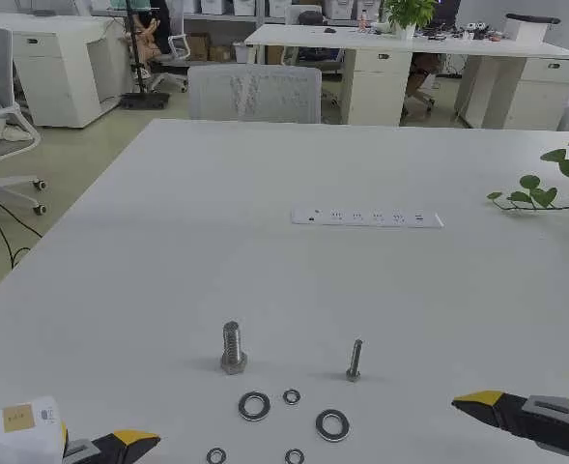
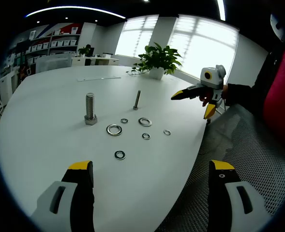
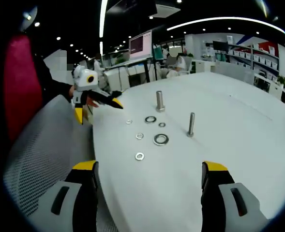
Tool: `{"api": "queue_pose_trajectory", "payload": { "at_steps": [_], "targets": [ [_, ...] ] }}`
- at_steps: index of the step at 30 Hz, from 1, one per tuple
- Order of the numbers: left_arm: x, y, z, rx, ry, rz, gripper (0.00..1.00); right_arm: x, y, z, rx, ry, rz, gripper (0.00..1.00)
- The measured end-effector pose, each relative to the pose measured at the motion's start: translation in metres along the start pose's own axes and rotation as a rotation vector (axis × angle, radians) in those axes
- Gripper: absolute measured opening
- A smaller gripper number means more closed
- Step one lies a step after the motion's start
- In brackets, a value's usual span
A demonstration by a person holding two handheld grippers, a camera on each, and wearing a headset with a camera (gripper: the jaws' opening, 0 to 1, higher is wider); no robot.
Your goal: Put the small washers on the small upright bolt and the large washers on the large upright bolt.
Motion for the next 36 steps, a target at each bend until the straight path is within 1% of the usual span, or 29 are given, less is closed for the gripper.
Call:
{"api": "queue_pose_trajectory", "payload": {
  "at_steps": [16, 34, 36],
  "targets": [
    [-0.0004, 0.0005, 0.0001, 0.001, 0.004, 0.002, 1.0, -0.0004, 0.0001, -0.0006, 0.0, 0.006, -0.006, 0.85],
    [-0.0013, -0.0015, 0.0006, 0.0, 0.009, 0.004, 1.0, -0.0016, 0.0008, -0.0005, 0.01, 0.021, -0.008, 0.84],
    [-0.0015, -0.0022, 0.001, -0.004, 0.012, 0.006, 0.97, -0.0018, 0.001, -0.0004, 0.012, 0.023, -0.011, 0.84]
  ]
}}
Point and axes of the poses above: the centre of the closed fingertips' face, and the gripper's own axes: z roughly backward along the fingers, y roughly to its left, x roughly out of its top, the point moved 6 cm from there along z, roughly backward along the fingers, and after that the axes turned 15 degrees about -y, right-handed, at the moved point
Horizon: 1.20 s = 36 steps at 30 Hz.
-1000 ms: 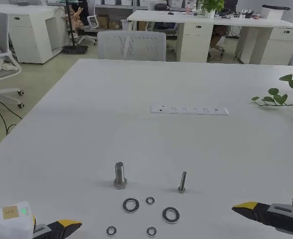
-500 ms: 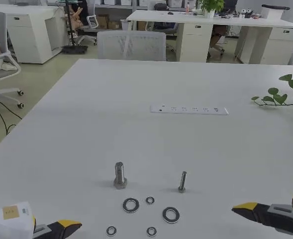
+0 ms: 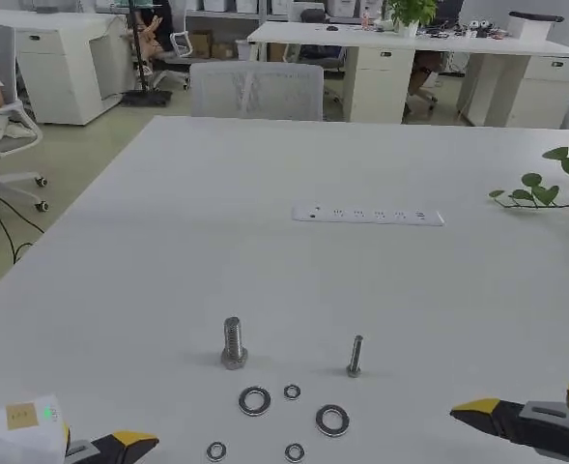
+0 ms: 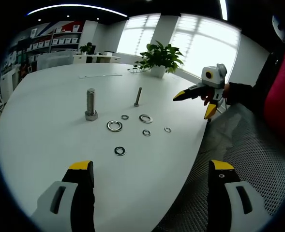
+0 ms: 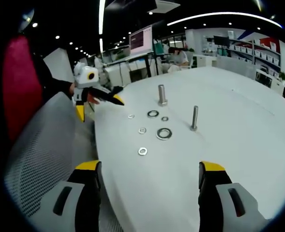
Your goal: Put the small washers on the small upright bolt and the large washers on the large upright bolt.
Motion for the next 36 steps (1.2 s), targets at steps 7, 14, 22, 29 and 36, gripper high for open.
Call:
{"api": "queue_pose_trajectory", "payload": {
  "at_steps": [7, 14, 22, 29, 36],
  "targets": [
    [0.0009, -0.0004, 0.0003, 0.002, -0.001, -0.004, 0.98, -0.0006, 0.0008, 0.0011, 0.004, 0.006, 0.001, 0.83],
    [0.0006, -0.0007, 0.0013, 0.004, -0.003, -0.003, 0.98, -0.0002, 0.0016, 0.0014, 0.003, 0.008, 0.001, 0.83],
    [0.0002, -0.0004, 0.0022, 0.006, -0.003, -0.001, 0.98, -0.0009, 0.0021, 0.002, 0.004, 0.011, -0.003, 0.83],
    [-0.0015, -0.0005, 0.0011, 0.006, -0.003, 0.001, 0.98, -0.0018, 0.0019, 0.002, 0.004, 0.014, -0.006, 0.82],
    [-0.0016, 0.0009, 0.0008, 0.007, -0.005, 0.002, 0.98, -0.0016, 0.0009, 0.0021, 0.002, 0.012, -0.007, 0.82]
  ]
}}
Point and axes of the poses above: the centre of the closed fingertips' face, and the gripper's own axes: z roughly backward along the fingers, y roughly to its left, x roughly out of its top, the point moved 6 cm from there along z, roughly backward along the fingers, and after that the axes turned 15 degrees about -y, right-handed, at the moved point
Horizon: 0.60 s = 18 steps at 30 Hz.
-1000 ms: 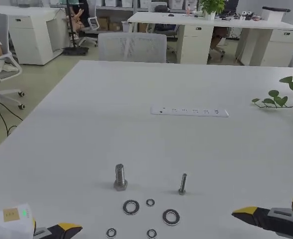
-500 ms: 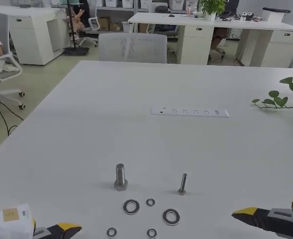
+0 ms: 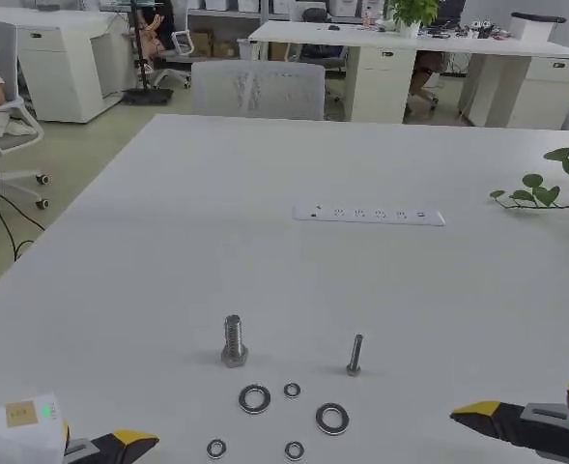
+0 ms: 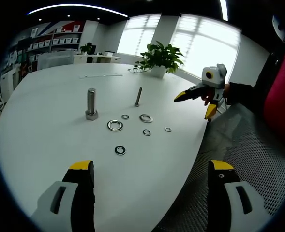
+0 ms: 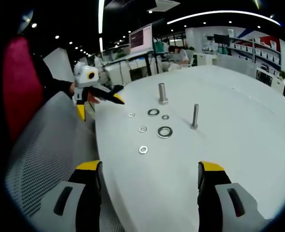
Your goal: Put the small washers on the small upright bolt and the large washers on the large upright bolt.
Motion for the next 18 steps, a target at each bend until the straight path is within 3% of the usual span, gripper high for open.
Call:
{"api": "queue_pose_trajectory", "payload": {
  "at_steps": [18],
  "targets": [
    [0.0001, 0.0008, -0.0013, -0.002, -0.005, 0.002, 0.98, 0.0037, -0.0028, 0.0, 0.003, 0.021, 0.016, 0.82]
  ]
}}
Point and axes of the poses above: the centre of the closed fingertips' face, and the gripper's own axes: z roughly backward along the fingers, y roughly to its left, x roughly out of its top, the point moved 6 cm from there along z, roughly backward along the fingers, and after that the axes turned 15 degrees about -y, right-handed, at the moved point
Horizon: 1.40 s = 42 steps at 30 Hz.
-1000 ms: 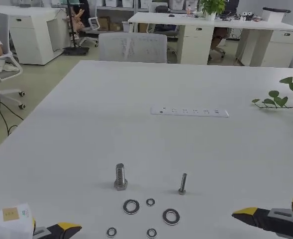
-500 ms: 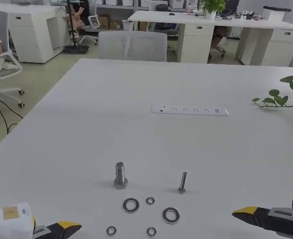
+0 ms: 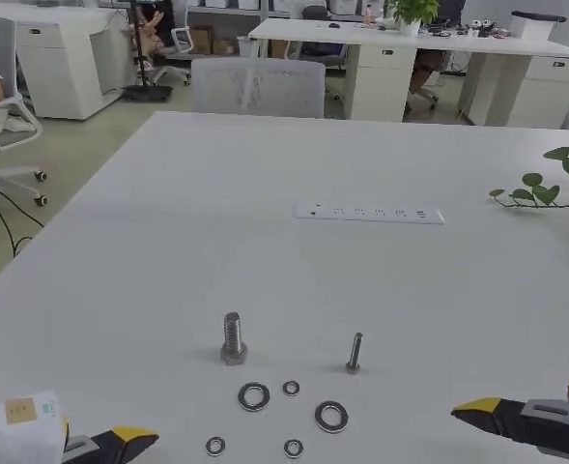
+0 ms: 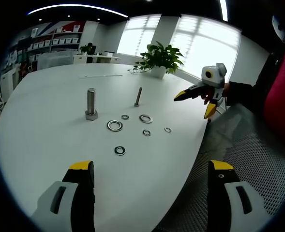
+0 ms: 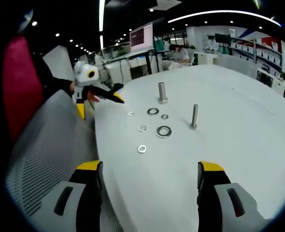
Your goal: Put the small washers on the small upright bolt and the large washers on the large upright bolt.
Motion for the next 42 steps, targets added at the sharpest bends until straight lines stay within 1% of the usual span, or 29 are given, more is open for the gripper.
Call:
{"api": "queue_pose_trajectory", "payload": {
  "at_steps": [7, 16, 22, 27, 29, 30, 36, 38, 41, 42],
  "targets": [
    [0.001, 0.0, 0.0, 0.006, -0.008, -0.001, 0.98, 0.009, -0.003, -0.004, 0.016, 0.011, 0.025, 0.81],
    [0.004, 0.001, 0.001, 0.019, -0.033, -0.006, 0.98, 0.02, -0.006, -0.014, 0.054, 0.046, 0.066, 0.8],
    [0.007, 0.002, 0.003, 0.03, -0.058, -0.009, 0.98, 0.032, -0.007, -0.024, 0.091, 0.068, 0.105, 0.8],
    [0.009, 0.002, 0.005, 0.039, -0.068, -0.011, 0.98, 0.041, -0.008, -0.034, 0.12, 0.084, 0.138, 0.79],
    [0.009, 0.002, 0.006, 0.044, -0.074, -0.012, 0.98, 0.043, -0.007, -0.038, 0.135, 0.096, 0.147, 0.78],
    [0.009, 0.002, 0.006, 0.045, -0.075, -0.012, 0.98, 0.044, -0.008, -0.042, 0.151, 0.113, 0.161, 0.78],
    [0.01, 0.003, 0.008, 0.057, -0.087, -0.015, 0.98, 0.049, -0.008, -0.055, 0.199, 0.154, 0.197, 0.77],
    [0.01, 0.003, 0.009, 0.06, -0.092, -0.012, 0.98, 0.051, -0.008, -0.058, 0.21, 0.166, 0.207, 0.76],
    [0.011, 0.003, 0.009, 0.065, -0.099, -0.013, 0.97, 0.053, -0.01, -0.066, 0.233, 0.197, 0.23, 0.74],
    [0.011, 0.002, 0.009, 0.068, -0.101, -0.013, 0.98, 0.054, -0.01, -0.068, 0.237, 0.199, 0.239, 0.74]
  ]
}}
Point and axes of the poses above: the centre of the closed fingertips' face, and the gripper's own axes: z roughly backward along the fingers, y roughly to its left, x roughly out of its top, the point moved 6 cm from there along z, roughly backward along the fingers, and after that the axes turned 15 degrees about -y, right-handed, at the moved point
